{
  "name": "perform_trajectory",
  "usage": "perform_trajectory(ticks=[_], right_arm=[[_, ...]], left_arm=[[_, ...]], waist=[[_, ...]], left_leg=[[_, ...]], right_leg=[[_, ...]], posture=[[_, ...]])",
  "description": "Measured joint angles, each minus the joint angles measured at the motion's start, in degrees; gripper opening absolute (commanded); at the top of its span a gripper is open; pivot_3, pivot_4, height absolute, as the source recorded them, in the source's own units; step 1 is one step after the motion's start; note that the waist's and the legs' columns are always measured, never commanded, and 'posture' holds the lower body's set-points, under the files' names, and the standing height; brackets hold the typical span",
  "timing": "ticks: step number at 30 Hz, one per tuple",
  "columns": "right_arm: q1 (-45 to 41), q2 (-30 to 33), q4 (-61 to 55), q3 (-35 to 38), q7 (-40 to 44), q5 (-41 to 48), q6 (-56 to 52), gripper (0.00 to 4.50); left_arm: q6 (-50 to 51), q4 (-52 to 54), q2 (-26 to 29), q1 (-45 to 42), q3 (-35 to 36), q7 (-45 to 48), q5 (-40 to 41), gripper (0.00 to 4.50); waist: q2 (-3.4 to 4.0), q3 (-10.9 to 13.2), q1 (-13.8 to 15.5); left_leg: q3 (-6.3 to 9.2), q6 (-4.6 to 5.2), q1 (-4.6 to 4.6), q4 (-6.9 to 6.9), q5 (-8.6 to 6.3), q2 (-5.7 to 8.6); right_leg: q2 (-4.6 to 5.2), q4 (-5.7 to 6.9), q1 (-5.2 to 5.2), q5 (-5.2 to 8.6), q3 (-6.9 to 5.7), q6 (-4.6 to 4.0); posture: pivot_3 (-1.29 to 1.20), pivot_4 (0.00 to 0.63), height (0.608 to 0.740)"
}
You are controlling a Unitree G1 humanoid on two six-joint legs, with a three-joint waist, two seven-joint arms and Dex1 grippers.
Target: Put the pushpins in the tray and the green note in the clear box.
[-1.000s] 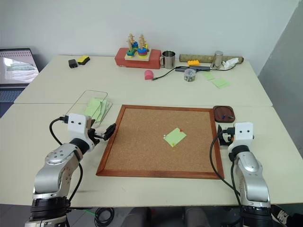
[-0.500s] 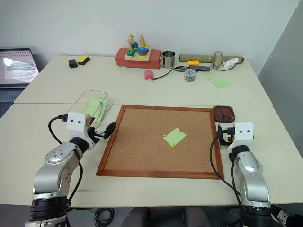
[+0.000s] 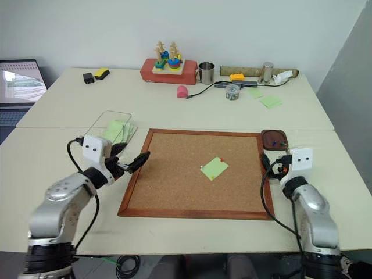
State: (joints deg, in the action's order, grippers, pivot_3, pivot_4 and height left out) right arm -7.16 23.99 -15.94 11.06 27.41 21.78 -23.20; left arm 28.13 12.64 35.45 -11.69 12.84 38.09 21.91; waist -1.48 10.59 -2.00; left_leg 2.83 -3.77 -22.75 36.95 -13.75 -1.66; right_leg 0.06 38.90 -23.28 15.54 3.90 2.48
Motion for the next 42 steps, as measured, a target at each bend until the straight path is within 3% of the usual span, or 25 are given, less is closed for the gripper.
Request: perform_trajectory(ticks=[8, 13, 19, 29, 42], right_arm=[[-3.24, 12.54, -5.52, -2.16, 16.67, 14.42, -13.45, 4.36], [-4.86, 15.04, -6.94, -3.07, 18.73, 17.72, -17.78, 4.36], [-5.19, 14.97, -7.11, -4.19, 18.22, 17.42, -18.36, 4.36], [-5.32, 13.59, -6.23, -7.28, 15.73, 11.40, -14.38, 4.36], [-8.50, -0.43, 8.04, -17.04, 6.39, -5.07, -0.06, 4.36]], left_arm=[[6.16, 3.43, 7.48, -0.33, -3.56, 13.09, 7.13, 4.46], [7.96, 5.45, 10.87, -0.32, -3.57, 17.30, 9.60, 4.46], [7.32, 5.18, 10.84, -0.48, -3.78, 17.53, 9.19, 4.46], [4.78, 5.21, 7.97, 0.02, -5.90, 16.31, 8.28, 2.61], [-4.90, 0.82, -3.21, -0.54, -18.33, 10.75, -2.39, 0.04]], waist=[[-0.02, 0.01, 0.04], [-0.03, 0.02, 0.07], [-0.03, 0.02, 0.08], [-0.03, 0.02, 0.10], [-0.04, 0.01, 0.24]], left_leg=[[0.02, 0.01, -0.05, -0.01, 0.00, -0.01], [0.02, 0.01, -0.03, 0.00, 0.00, -0.01], [0.02, 0.01, -0.05, 0.00, 0.00, -0.01], [0.02, 0.01, -0.05, 0.00, 0.00, -0.01], [0.00, 0.01, -0.06, 0.03, 0.00, 0.01]], right_leg=[[0.00, -0.05, 0.00, 0.03, -0.03, 0.01], [-0.01, -0.04, 0.00, 0.03, -0.02, 0.01], [-0.01, -0.06, 0.00, 0.04, -0.03, 0.01], [-0.01, -0.06, -0.01, 0.03, -0.02, 0.02], [0.00, -0.03, -0.02, 0.02, 0.01, 0.02]], posture=[[0.00, 0.150, 0.740], [0.00, 0.150, 0.740], [0.00, 0.150, 0.740], [0.00, 0.150, 0.740], [0.00, 0.150, 0.740]])
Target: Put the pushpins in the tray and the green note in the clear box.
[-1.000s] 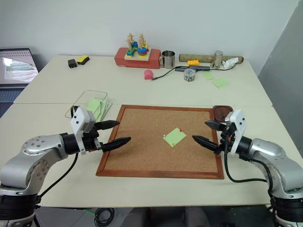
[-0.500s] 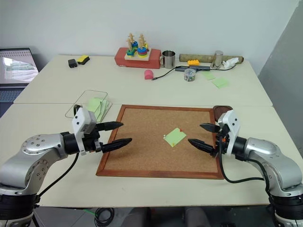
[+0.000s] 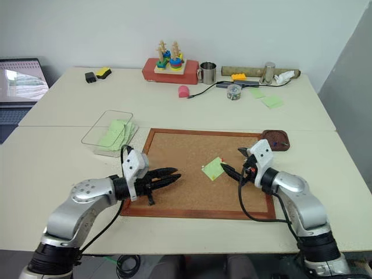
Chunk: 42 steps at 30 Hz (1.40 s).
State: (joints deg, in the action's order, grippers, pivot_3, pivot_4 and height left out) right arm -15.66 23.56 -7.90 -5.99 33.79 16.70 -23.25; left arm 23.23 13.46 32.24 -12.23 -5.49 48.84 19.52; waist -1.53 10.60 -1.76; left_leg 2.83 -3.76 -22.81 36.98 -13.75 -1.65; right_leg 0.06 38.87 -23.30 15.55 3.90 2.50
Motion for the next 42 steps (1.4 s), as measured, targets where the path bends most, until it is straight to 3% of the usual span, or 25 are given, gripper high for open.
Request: perform_trajectory(ticks=[4, 19, 27, 38, 42], right_arm=[[-1.25, -2.05, 3.55, -1.04, -0.13, -1.91, 1.80, 4.36], [-6.23, -7.36, 11.11, -3.28, -1.54, -5.57, 2.71, 4.36], [-6.24, -7.35, 12.30, -3.24, -1.32, -6.56, 2.81, 2.38], [-6.34, -8.24, 12.88, -1.99, -1.83, -6.54, 2.80, 0.14], [-6.34, -8.28, 12.89, -1.81, -2.34, -6.58, 2.80, 0.06]], left_arm=[[-0.26, -0.68, -1.77, -1.74, -2.52, -0.73, -1.73, 0.04], [-0.18, -6.52, 0.04, -4.21, -8.10, 2.14, -7.03, 0.04], [0.21, -6.52, 0.07, -4.28, -8.08, 2.07, -7.05, 0.00], [1.09, -6.15, 0.07, -4.39, -8.05, 1.97, -7.01, 0.00], [1.28, -6.14, 0.07, -4.48, -8.04, 1.97, -7.01, 0.00]], waist=[[0.00, 0.00, -0.11], [0.02, -0.02, -0.07], [0.03, -0.03, -0.09], [0.03, -0.03, -0.09], [0.03, -0.03, -0.10]], left_leg=[[0.03, 0.00, 0.02, -0.02, 0.00, -0.01], [0.04, 0.00, 0.05, 0.00, 0.00, -0.01], [0.04, 0.01, 0.11, 0.01, 0.00, -0.01], [0.04, 0.00, 0.11, 0.00, 0.00, -0.01], [0.04, 0.01, 0.11, 0.00, 0.00, -0.01]], right_leg=[[-0.02, 0.03, 0.00, 0.00, -0.02, -0.01], [-0.01, 0.05, 0.03, 0.00, -0.03, -0.02], [-0.01, 0.09, 0.07, 0.00, -0.02, -0.01], [-0.01, 0.09, 0.07, 0.00, -0.03, -0.01], [-0.01, 0.09, 0.07, 0.00, -0.02, -0.01]], posture=[[0.00, 0.150, 0.740], [0.00, 0.150, 0.740], [0.00, 0.150, 0.740], [0.00, 0.150, 0.740], [0.00, 0.150, 0.740]])
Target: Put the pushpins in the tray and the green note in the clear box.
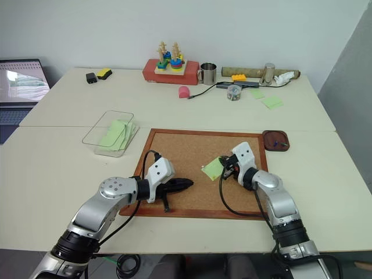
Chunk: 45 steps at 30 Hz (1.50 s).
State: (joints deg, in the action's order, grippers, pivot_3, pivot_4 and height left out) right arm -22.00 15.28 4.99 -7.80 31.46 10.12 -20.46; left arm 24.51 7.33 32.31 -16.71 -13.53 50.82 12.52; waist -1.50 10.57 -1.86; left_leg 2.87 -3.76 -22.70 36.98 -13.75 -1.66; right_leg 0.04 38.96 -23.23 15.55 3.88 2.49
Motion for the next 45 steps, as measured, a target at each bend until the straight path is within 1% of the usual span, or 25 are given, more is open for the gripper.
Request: perform_trajectory(ticks=[7, 10, 12, 14, 17, 19, 21, 23, 26, 27, 31, 33, 34, 42, 43, 45], right_arm=[[0.46, -0.92, -1.05, 1.21, -0.52, 1.38, -0.90, 0.06], [0.17, -3.39, -5.61, 4.24, -0.81, 6.19, -2.15, 0.06], [-1.90, -4.88, -7.56, 7.66, -2.42, 9.65, -3.93, 0.06], [-3.39, -4.74, -7.81, 10.56, -3.76, 11.57, -5.05, 0.06], [-3.57, -3.56, -7.51, 12.12, -4.25, 11.57, -5.38, 0.06], [-4.14, -0.36, -5.13, 12.40, -4.59, 9.87, -4.40, 0.06], [-4.71, 1.41, -3.09, 13.81, -5.95, 8.10, -3.26, 0.06], [-8.10, 4.59, 4.13, 14.26, -10.15, 3.65, 0.33, 0.06], [-11.63, 8.39, 12.54, 16.65, -14.22, -0.23, 4.20, 0.06], [-12.93, 9.26, 15.53, 17.19, -14.66, -0.84, 5.19, 0.06], [-15.63, 9.93, 23.05, 17.73, -13.96, -1.47, 5.81, 0.06], [-16.27, 9.34, 25.30, 17.94, -13.29, -0.59, 5.02, 0.52], [-16.62, 9.09, 26.44, 17.97, -12.78, 0.09, 4.42, 0.61], [-18.39, 8.48, 30.41, 19.67, -11.78, 2.36, 2.46, 2.23], [-18.46, 8.48, 30.75, 19.75, -11.74, 2.38, 2.54, 2.34], [-18.51, 8.50, 31.06, 20.10, -11.69, 2.50, 2.63, 2.74]], left_arm=[[0.34, 0.38, -0.01, 0.04, 0.06, -0.16, 0.02, 0.00], [0.67, 0.33, -0.01, 0.03, 0.23, -0.39, 0.02, 0.00], [1.02, 0.31, -0.26, -0.01, 0.24, -0.65, 0.03, 0.00], [1.12, 0.27, -0.69, 0.00, 0.21, -0.75, 0.05, 0.00], [1.21, 0.31, -0.66, -0.01, 0.27, -0.63, 0.07, 0.00], [1.29, 0.36, -0.71, 0.01, 0.26, -0.70, 0.07, 0.00], [1.32, 0.36, -0.69, 0.06, 0.32, -0.72, 0.07, 0.00], [1.38, 0.42, -0.62, 0.13, 0.39, -0.70, 0.08, 0.00], [1.35, 0.84, -0.56, 0.47, 0.43, -0.71, 0.09, 0.00], [1.33, 1.00, -0.46, 0.64, 0.51, -0.70, 0.09, 0.00], [1.26, 1.20, -0.32, 0.79, 0.52, -0.71, 0.09, 0.00], [1.25, 1.26, -0.33, 0.83, 0.53, -0.74, 0.09, 0.00], [1.25, 1.28, -0.34, 0.82, 0.53, -0.80, 0.09, 0.00], [1.29, 1.68, -0.32, 1.21, 0.60, -1.36, 0.21, 0.00], [1.30, 1.71, -0.28, 1.25, 0.64, -1.38, 0.22, 0.00], [1.34, 1.77, -0.20, 1.27, 0.67, -1.41, 0.23, 0.00]], waist=[[0.01, 0.00, -0.01], [0.01, 0.01, -0.07], [0.01, 0.00, -0.08], [0.00, -0.01, 0.00], [0.02, -0.02, -0.01], [0.03, -0.02, 0.01], [0.03, -0.02, -0.03], [0.07, -0.03, -0.12], [0.07, -0.03, -0.11], [0.07, -0.03, -0.15], [0.08, -0.03, -0.34], [0.08, -0.03, -0.38], [0.08, -0.03, -0.41], [0.08, -0.03, -0.46], [0.08, -0.03, -0.49], [0.08, -0.03, -0.54]], left_leg=[[0.00, 0.00, -0.02, 0.00, 0.00, 0.00], [0.02, 0.00, -0.01, -0.01, 0.00, -0.01], [0.02, 0.00, 0.01, 0.00, 0.00, -0.01], [0.02, 0.00, -0.01, 0.00, 0.00, 0.00], [0.00, 0.00, 0.00, -0.02, 0.00, 0.00], [-0.01, 0.00, -0.01, -0.01, 0.00, 0.01], [-0.04, 0.00, 0.01, -0.01, 0.00, 0.01], [-0.10, 0.01, 0.04, -0.01, 0.00, 0.02], [-0.13, 0.01, 0.04, -0.04, 0.00, 0.02], [-0.13, 0.01, 0.05, -0.06, 0.00, 0.02], [-0.14, 0.01, 0.06, -0.07, 0.00, 0.01], [-0.14, 0.01, 0.04, -0.06, 0.00, 0.01], [-0.15, 0.01, 0.04, -0.06, 0.00, 0.02], [-0.14, 0.01, 0.04, -0.06, 0.00, 0.02], [-0.14, 0.01, 0.05, -0.06, 0.00, 0.02], [-0.15, 0.01, 0.05, -0.06, 0.00, 0.02]], right_leg=[[0.00, 0.00, -0.01, 0.00, 0.00, 0.00], [-0.01, 0.00, -0.01, 0.00, 0.00, 0.00], [0.00, 0.01, 0.01, 0.00, -0.01, 0.00], [0.00, -0.01, 0.03, 0.00, -0.02, 0.00], [0.00, -0.03, 0.01, 0.00, 0.00, -0.01], [0.01, -0.03, 0.01, 0.00, 0.01, 0.00], [0.01, -0.02, 0.01, 0.00, 0.03, 0.00], [0.01, -0.01, 0.01, -0.01, 0.09, 0.00], [0.01, -0.03, 0.01, -0.03, 0.11, -0.04], [0.01, -0.04, 0.01, -0.13, 0.12, -0.21], [0.01, -0.04, 0.01, -0.16, 0.13, -0.27], [0.01, -0.04, 0.01, -0.17, 0.13, -0.27], [0.01, -0.04, 0.01, -0.17, 0.14, -0.28], [0.01, -0.04, 0.01, -0.17, 0.13, -0.28], [0.01, -0.04, 0.01, -0.17, 0.14, -0.28], [0.01, -0.04, 0.01, -0.17, 0.14, -0.28]], posture=[[0.00, 0.150, 0.740], [0.00, 0.150, 0.740], [0.00, 0.150, 0.740], [0.00, 0.150, 0.740], [0.00, 0.150, 0.740], [0.00, 0.150, 0.740], [0.00, 0.150, 0.740], [0.00, 0.150, 0.740], [0.00, 0.150, 0.740], [0.00, 0.150, 0.740], [0.00, 0.150, 0.740], [0.00, 0.150, 0.740], [0.00, 0.150, 0.740], [0.00, 0.150, 0.740], [0.00, 0.150, 0.740], [0.00, 0.150, 0.740]])
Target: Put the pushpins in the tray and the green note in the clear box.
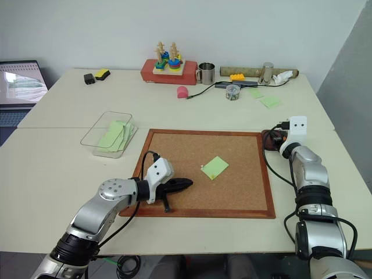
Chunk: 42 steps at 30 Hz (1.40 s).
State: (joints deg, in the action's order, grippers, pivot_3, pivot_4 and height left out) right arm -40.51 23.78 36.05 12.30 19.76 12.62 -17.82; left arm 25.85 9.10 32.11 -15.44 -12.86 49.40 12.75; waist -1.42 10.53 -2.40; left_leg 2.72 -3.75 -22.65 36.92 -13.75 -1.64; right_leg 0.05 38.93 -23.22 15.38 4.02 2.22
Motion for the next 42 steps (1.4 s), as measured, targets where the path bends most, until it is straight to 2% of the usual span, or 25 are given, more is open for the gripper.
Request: perform_trajectory(ticks=[6, 7, 9, 11, 16, 22, 28, 33, 37, 42], right_arm=[[-0.49, 0.25, -0.48, 1.07, 0.29, 0.44, 0.66, 4.16], [-0.35, 0.28, -1.03, 1.09, 0.65, 0.47, 0.87, 4.28], [0.43, 0.41, -4.01, 1.03, 2.72, 1.22, 1.22, 4.28], [4.09, 0.82, -12.12, -0.33, 8.07, 3.39, 0.93, 4.28], [15.71, 2.97, -30.87, -10.81, 22.09, 6.38, -2.31, 4.28], [21.80, 3.06, -41.50, -16.15, 26.43, 8.27, -6.24, 4.28], [23.39, -1.97, -43.00, -23.32, 26.25, 6.58, -6.30, 4.28], [22.33, -4.42, -37.98, -26.54, 25.31, 2.27, -2.00, 4.28], [21.97, -4.81, -35.58, -26.99, 25.34, 1.39, 0.13, 3.69], [21.90, -4.80, -34.52, -26.99, 25.63, 0.42, 2.02, 2.57]], left_arm=[[0.03, -0.01, 0.04, 0.00, 0.07, 0.02, 0.06, 0.00], [0.03, -0.02, 0.06, -0.03, 0.08, 0.04, 0.06, 0.00], [0.05, -0.08, 0.13, -0.14, 0.11, 0.09, 0.06, 0.00], [0.03, -0.13, 0.14, -0.27, -0.01, 0.21, 0.10, 0.00], [0.03, -0.45, 0.26, -0.45, -0.04, 0.24, 0.11, 0.00], [0.05, -0.32, 0.40, 0.07, 0.42, 0.26, 0.13, 0.00], [0.06, -0.32, 0.41, 0.10, 0.58, 0.49, 0.14, 0.00], [0.21, -0.30, 0.46, 0.07, 0.67, 0.80, 0.14, 0.00], [0.40, -0.15, 0.46, 0.11, 0.74, 0.82, 0.14, 0.00], [0.94, 0.25, 0.47, 0.37, 0.97, 0.75, 0.14, 0.00]], waist=[[0.00, 0.00, -0.05], [0.01, 0.00, -0.06], [0.01, 0.01, -0.11], [0.03, 0.01, 0.00], [0.07, -0.01, 0.00], [0.07, -0.01, -0.03], [0.07, -0.01, -0.09], [0.04, -0.03, -0.09], [0.04, -0.03, -0.09], [0.04, -0.03, -0.20]], left_leg=[[0.01, 0.00, 0.00, 0.00, 0.00, 0.00], [0.00, 0.00, -0.01, -0.01, 0.00, 0.00], [0.02, 0.00, -0.01, -0.01, 0.00, 0.00], [0.09, 0.00, -0.06, -0.03, 0.00, -0.01], [0.11, 0.00, -0.02, 0.02, 0.00, -0.02], [0.11, 0.00, 0.02, 0.02, 0.00, -0.03], [0.11, 0.00, -0.01, 0.03, 0.00, -0.04], [0.11, 0.00, 0.01, 0.02, 0.00, -0.03], [0.11, 0.00, 0.00, 0.02, 0.00, -0.03], [0.11, 0.00, 0.01, 0.02, 0.00, -0.04]], right_leg=[[0.00, 0.00, 0.00, 0.00, 0.00, 0.00], [0.00, 0.00, 0.00, 0.00, 0.00, 0.00], [0.00, 0.00, -0.01, 0.00, -0.02, 0.01], [-0.01, -0.02, -0.01, 0.01, -0.08, 0.02], [-0.01, 0.00, 0.02, 0.16, -0.09, 0.27], [-0.03, 0.01, 0.02, 0.17, -0.09, 0.29], [-0.04, 0.01, 0.01, 0.17, -0.09, 0.29], [-0.04, 0.00, 0.01, 0.17, -0.09, 0.29], [-0.04, 0.00, 0.01, 0.17, -0.09, 0.29], [-0.04, 0.00, 0.00, 0.17, -0.09, 0.29]], posture=[[0.00, 0.150, 0.740], [0.00, 0.150, 0.740], [0.00, 0.150, 0.740], [0.00, 0.150, 0.740], [0.00, 0.150, 0.740], [0.00, 0.150, 0.740], [0.00, 0.150, 0.740], [0.00, 0.150, 0.740], [0.00, 0.150, 0.740], [0.00, 0.150, 0.740]])
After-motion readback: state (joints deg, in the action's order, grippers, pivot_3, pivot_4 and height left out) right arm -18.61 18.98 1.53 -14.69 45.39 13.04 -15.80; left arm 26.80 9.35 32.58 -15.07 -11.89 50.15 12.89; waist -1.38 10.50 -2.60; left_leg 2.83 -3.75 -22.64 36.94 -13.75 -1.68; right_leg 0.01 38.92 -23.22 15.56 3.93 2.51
